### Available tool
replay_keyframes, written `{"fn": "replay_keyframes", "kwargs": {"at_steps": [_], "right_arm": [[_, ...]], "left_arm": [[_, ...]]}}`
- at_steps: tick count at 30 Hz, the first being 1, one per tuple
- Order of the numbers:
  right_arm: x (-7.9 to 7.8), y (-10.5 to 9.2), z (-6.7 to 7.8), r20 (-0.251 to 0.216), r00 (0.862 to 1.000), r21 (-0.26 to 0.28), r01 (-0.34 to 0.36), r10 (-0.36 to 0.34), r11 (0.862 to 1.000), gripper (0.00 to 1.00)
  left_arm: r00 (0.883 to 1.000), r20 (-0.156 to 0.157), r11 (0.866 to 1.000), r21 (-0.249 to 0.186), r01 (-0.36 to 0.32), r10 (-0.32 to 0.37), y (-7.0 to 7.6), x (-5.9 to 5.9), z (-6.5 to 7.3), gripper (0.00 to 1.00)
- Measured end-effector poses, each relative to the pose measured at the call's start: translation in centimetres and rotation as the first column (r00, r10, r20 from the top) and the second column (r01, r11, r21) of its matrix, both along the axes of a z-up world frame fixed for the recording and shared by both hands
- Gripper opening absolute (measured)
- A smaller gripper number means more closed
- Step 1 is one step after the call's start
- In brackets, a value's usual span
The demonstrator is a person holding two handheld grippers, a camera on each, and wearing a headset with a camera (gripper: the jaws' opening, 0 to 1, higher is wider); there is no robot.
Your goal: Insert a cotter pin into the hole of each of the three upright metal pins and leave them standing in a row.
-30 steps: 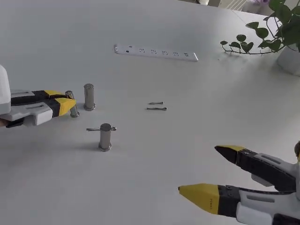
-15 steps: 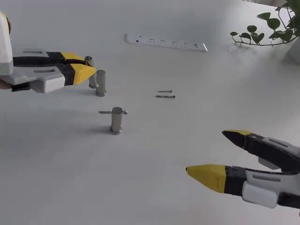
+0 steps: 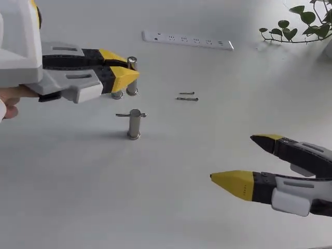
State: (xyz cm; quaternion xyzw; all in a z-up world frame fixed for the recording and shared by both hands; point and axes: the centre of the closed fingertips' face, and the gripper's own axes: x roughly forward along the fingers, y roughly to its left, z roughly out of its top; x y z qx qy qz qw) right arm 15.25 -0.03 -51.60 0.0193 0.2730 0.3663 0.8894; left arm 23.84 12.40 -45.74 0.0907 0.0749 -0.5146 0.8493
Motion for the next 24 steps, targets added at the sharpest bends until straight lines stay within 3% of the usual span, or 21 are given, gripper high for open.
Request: {"fn": "replay_keyframes", "kwargs": {"at_steps": [3, 5, 8, 11, 14, 17, 20, 24], "right_arm": [[-0.1, -0.1, -0.2, -0.004, 1.0, -0.001, 0.005, -0.005, 1.0, 0.86], [-0.2, -0.3, -0.3, -0.007, 1.0, 0.0, 0.011, -0.011, 1.0, 0.86], [-0.2, -0.4, -0.4, -0.009, 1.0, -0.002, 0.014, -0.014, 1.0, 0.86], [-0.3, -0.5, -0.5, -0.014, 1.0, -0.001, 0.019, -0.019, 1.0, 0.86], [-0.4, -0.7, -0.6, -0.018, 1.0, -0.004, 0.021, -0.021, 1.0, 0.86], [-0.4, -0.6, -0.8, -0.024, 1.0, -0.003, 0.02, -0.021, 1.0, 0.86], [-0.5, -0.6, -1.0, -0.027, 0.999, -0.007, 0.017, -0.017, 1.0, 0.86], [-0.5, -0.4, -1.2, -0.033, 0.999, -0.01, 0.013, -0.014, 1.0, 0.86]], "left_arm": [[1.0, 0.01, 1.0, 0.012, 0.021, -0.021, -1.3, -0.5, -0.6, 0.06], [0.999, -0.021, 0.999, -0.016, 0.042, -0.043, -2.0, -0.9, -0.9, 0.06], [0.998, -0.02, 0.998, 0.001, 0.066, -0.066, -3.1, -1.3, -1.9, 0.06], [0.994, -0.077, 0.997, -0.009, 0.076, -0.076, -4.0, -1.8, -3.1, 0.06], [0.994, -0.065, 0.996, 0.012, 0.09, -0.089, -4.7, -2.3, -4.3, 0.06], [0.991, -0.084, 0.994, 0.033, 0.107, -0.104, -5.2, -2.8, -5.7, 0.06], [0.991, -0.08, 0.992, 0.061, 0.113, -0.108, -5.5, -3.1, -6.6, 0.06], [0.987, -0.095, 0.988, 0.071, 0.134, -0.127, -5.6, -3.6, -7.5, 0.07]]}}
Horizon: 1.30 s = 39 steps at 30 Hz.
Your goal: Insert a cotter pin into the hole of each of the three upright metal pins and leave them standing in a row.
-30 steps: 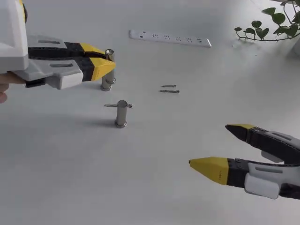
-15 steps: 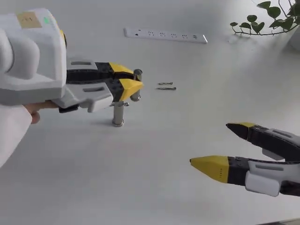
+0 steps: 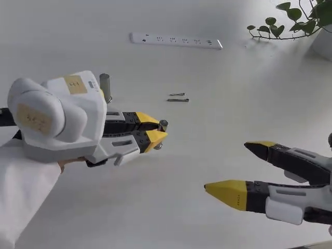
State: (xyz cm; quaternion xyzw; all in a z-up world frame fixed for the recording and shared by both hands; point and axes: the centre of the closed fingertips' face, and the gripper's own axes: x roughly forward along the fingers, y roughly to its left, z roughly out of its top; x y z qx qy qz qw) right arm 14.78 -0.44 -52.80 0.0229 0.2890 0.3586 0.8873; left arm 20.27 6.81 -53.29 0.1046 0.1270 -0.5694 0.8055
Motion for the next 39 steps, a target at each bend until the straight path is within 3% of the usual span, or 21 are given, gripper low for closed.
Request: {"fn": "replay_keyframes", "kwargs": {"at_steps": [6, 16, 22, 27, 30, 39], "right_arm": [[-0.1, 0.3, -0.2, -0.008, 1.0, -0.002, -0.008, 0.008, 1.0, 0.85], [-0.4, 0.5, -0.6, -0.019, 1.0, -0.008, -0.015, 0.014, 1.0, 0.85], [-0.6, 0.6, -0.4, -0.017, 1.0, -0.006, -0.017, 0.017, 1.0, 0.86], [-0.7, 0.8, -0.4, -0.017, 1.0, -0.007, -0.021, 0.021, 1.0, 0.86], [-0.8, 0.9, -0.5, -0.02, 0.999, -0.01, -0.025, 0.025, 1.0, 0.86], [-1.0, 1.4, -0.6, -0.022, 0.999, -0.013, -0.035, 0.034, 0.999, 0.86]], "left_arm": [[0.999, -0.046, 1.0, -0.005, 0.026, -0.027, -0.1, -0.8, -1.7, 0.07], [0.997, -0.059, 0.999, 0.003, 0.051, -0.051, -0.3, -1.4, -2.8, 0.07], [0.995, -0.088, 0.998, -0.054, 0.035, -0.04, -0.2, -1.6, -2.7, 0.07], [0.996, -0.082, 0.998, -0.047, 0.04, -0.044, 0.1, -1.7, -2.9, 0.07], [0.997, -0.057, 0.998, -0.033, 0.05, -0.052, 0.2, -1.9, -2.9, 0.07], [0.997, -0.066, 0.998, -0.042, 0.042, -0.045, 0.4, -2.1, -2.9, 0.07]]}}
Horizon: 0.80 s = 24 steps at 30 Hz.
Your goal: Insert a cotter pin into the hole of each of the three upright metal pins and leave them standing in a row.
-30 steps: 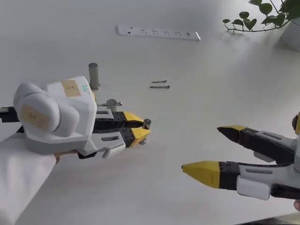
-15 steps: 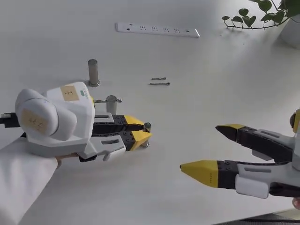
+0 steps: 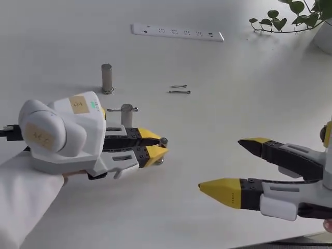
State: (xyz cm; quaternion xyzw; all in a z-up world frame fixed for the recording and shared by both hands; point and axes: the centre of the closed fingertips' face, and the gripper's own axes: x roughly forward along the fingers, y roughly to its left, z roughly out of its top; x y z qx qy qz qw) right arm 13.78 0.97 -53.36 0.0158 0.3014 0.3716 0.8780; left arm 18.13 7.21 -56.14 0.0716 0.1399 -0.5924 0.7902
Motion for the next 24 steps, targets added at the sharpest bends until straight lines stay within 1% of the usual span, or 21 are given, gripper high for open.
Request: {"fn": "replay_keyframes", "kwargs": {"at_steps": [1, 4, 6, 7, 10, 11, 12, 14, 17, 20, 21, 22, 24], "right_arm": [[0.0, 0.0, 0.0, -0.001, 1.0, -0.001, 0.0, 0.0, 1.0, 0.86], [-0.1, 0.1, -0.1, -0.004, 1.0, -0.004, -0.002, 0.002, 1.0, 0.86], [-0.2, 0.1, -0.1, -0.001, 1.0, -0.007, -0.003, 0.003, 1.0, 0.85], [-0.2, 0.1, -0.1, -0.002, 1.0, -0.006, -0.003, 0.003, 1.0, 0.85], [-0.3, 0.2, -0.1, 0.0, 1.0, -0.006, -0.005, 0.005, 1.0, 0.85], [-0.3, 0.2, 0.0, 0.002, 1.0, -0.006, -0.005, 0.005, 1.0, 0.86], [-0.2, 0.2, 0.0, 0.004, 1.0, -0.005, -0.004, 0.004, 1.0, 0.86], [-0.2, 0.2, 0.1, 0.005, 1.0, -0.005, -0.003, 0.003, 1.0, 0.86], [-0.3, 0.2, 0.1, 0.007, 1.0, -0.006, -0.004, 0.004, 1.0, 0.86], [-0.3, 0.2, 0.2, 0.009, 1.0, -0.006, -0.004, 0.004, 1.0, 0.86], [-0.3, 0.2, 0.3, 0.011, 1.0, -0.005, -0.004, 0.004, 1.0, 0.86], [-0.3, 0.1, 0.3, 0.011, 1.0, -0.004, -0.003, 0.003, 1.0, 0.86], [-0.3, 0.1, 0.3, 0.013, 1.0, -0.004, -0.001, 0.001, 1.0, 0.86]], "left_arm": [[1.0, 0.001, 1.0, -0.002, 0.001, -0.001, 0.0, 0.0, 0.0, 0.07], [1.0, -0.008, 1.0, -0.016, -0.006, 0.006, 0.0, 0.0, 0.2, 0.08], [0.999, -0.044, 0.999, -0.032, -0.017, 0.016, 0.0, 0.1, 0.1, 0.08], [0.999, -0.05, 1.0, -0.027, -0.013, 0.012, 0.0, 0.1, -0.1, 0.08], [0.999, -0.041, 1.0, -0.008, -0.009, 0.009, 0.1, -0.1, -0.3, 0.09], [0.998, -0.057, 1.0, -0.015, -0.013, 0.012, 0.2, -0.2, -0.3, 0.1], [0.998, -0.057, 1.0, -0.016, -0.014, 0.013, 0.3, -0.2, -0.3, 0.11], [0.998, -0.063, 1.0, -0.023, -0.011, 0.009, 0.4, -0.4, -0.2, 0.17], [0.998, -0.069, 1.0, -0.02, 0.0, -0.002, 0.5, -0.9, -0.1, 0.24], [0.996, -0.085, 0.999, -0.035, 0.015, -0.018, 0.6, -1.5, 0.4, 0.32], [0.995, -0.099, 0.999, -0.045, 0.01, -0.015, 0.7, -1.7, 0.6, 0.35], [0.995, -0.104, 0.999, -0.047, -0.007, 0.002, 0.9, -1.5, 0.7, 0.38], [0.992, -0.125, 0.998, -0.063, -0.017, 0.009, 1.3, -1.7, 1.0, 0.41]]}}
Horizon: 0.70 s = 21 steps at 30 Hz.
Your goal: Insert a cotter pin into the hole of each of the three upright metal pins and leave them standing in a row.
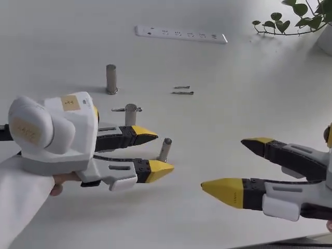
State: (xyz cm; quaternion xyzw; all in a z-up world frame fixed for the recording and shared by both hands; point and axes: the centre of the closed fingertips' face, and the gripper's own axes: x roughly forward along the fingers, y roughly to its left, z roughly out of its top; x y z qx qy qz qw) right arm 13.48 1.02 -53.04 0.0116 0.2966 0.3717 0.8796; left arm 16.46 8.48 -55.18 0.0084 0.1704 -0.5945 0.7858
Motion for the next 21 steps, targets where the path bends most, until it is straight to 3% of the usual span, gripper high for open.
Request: {"fn": "replay_keyframes", "kwargs": {"at_steps": [2, 7, 9, 14, 16, 19, 21], "right_arm": [[0.0, -0.1, 0.0, 0.001, 1.0, 0.001, 0.003, -0.003, 1.0, 0.86], [0.1, -0.3, 0.1, 0.003, 1.0, -0.001, 0.007, -0.007, 1.0, 0.86], [0.1, -0.4, 0.1, 0.003, 1.0, 0.0, 0.009, -0.009, 1.0, 0.86], [0.2, -0.4, 0.1, 0.001, 1.0, -0.003, 0.008, -0.008, 1.0, 0.85], [0.2, -0.4, 0.1, 0.0, 1.0, -0.004, 0.006, -0.006, 1.0, 0.85], [0.4, -0.3, 0.1, 0.0, 1.0, -0.008, 0.001, 0.0, 1.0, 0.85], [0.6, -0.3, 0.2, 0.001, 1.0, -0.01, -0.005, 0.005, 1.0, 0.85]], "left_arm": [[1.0, -0.011, 1.0, -0.026, -0.014, 0.014, 0.4, -0.1, 0.5, 0.44], [1.0, -0.013, 1.0, 0.002, -0.021, 0.021, 1.6, -0.8, 0.0, 0.67], [0.998, -0.052, 1.0, -0.005, -0.022, 0.022, 2.0, -1.4, -0.2, 0.75], [0.993, -0.111, 0.999, -0.011, -0.044, 0.043, 2.6, -2.1, -0.6, 0.92], [0.977, -0.203, 0.997, -0.022, -0.073, 0.067, 2.7, -2.5, -0.8, 0.99], [0.984, -0.165, 0.997, -0.029, -0.07, 0.064, 2.9, -2.5, -0.6, 0.99], [0.981, -0.18, 0.997, -0.039, -0.073, 0.065, 2.9, -2.6, -0.4, 0.99]]}}
